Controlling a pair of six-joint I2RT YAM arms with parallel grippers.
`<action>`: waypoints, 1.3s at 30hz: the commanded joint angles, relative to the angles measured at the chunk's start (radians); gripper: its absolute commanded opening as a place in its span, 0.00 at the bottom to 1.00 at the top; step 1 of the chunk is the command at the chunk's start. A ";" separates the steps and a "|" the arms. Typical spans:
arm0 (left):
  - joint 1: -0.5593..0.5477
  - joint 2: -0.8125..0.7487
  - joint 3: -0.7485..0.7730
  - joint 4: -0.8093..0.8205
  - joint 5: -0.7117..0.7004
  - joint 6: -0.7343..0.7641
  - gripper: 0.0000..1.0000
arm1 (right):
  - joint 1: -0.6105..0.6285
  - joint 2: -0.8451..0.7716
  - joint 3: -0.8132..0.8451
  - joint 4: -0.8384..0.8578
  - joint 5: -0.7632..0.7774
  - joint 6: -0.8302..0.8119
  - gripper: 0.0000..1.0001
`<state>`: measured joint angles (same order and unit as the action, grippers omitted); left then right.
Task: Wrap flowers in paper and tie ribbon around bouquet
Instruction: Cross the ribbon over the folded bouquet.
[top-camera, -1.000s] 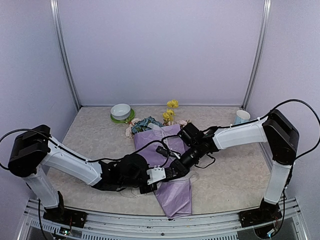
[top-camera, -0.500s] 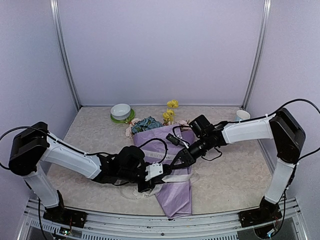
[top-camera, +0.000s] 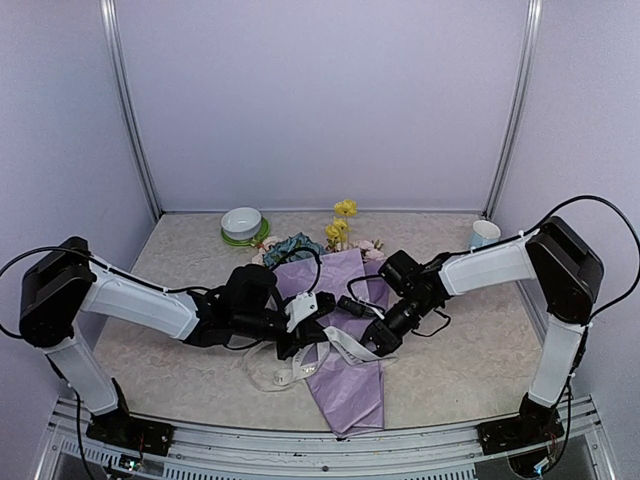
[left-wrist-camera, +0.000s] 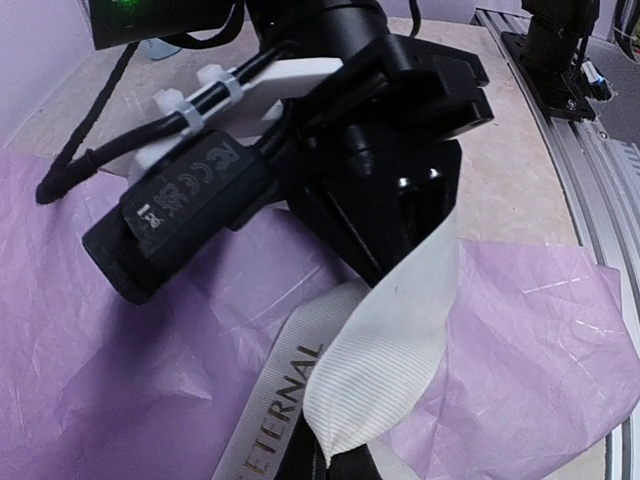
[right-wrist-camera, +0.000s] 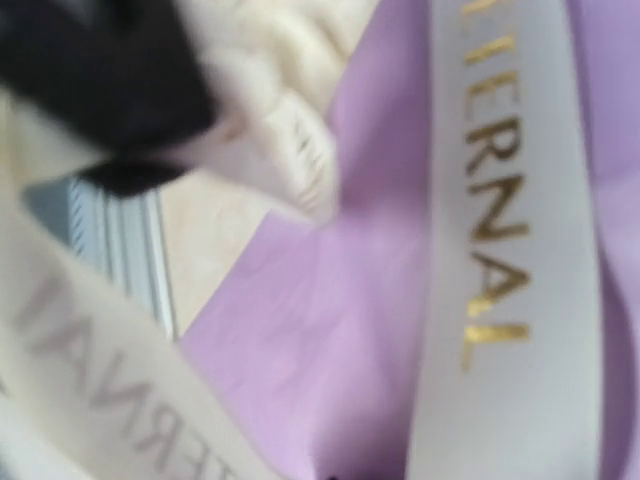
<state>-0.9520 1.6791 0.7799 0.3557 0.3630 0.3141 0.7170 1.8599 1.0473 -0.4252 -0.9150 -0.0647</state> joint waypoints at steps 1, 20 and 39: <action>0.009 0.059 0.056 0.019 -0.005 -0.039 0.00 | 0.001 -0.022 -0.008 -0.091 -0.095 -0.111 0.06; 0.021 0.225 0.127 -0.054 -0.039 -0.067 0.00 | -0.116 -0.279 -0.018 0.003 0.344 0.161 0.23; 0.022 0.206 0.108 -0.043 -0.027 -0.093 0.00 | 0.229 -0.392 -0.241 0.175 0.750 0.461 0.44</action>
<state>-0.9352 1.8889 0.8875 0.3061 0.3218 0.2340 0.9096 1.4635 0.8196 -0.2852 -0.2893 0.2832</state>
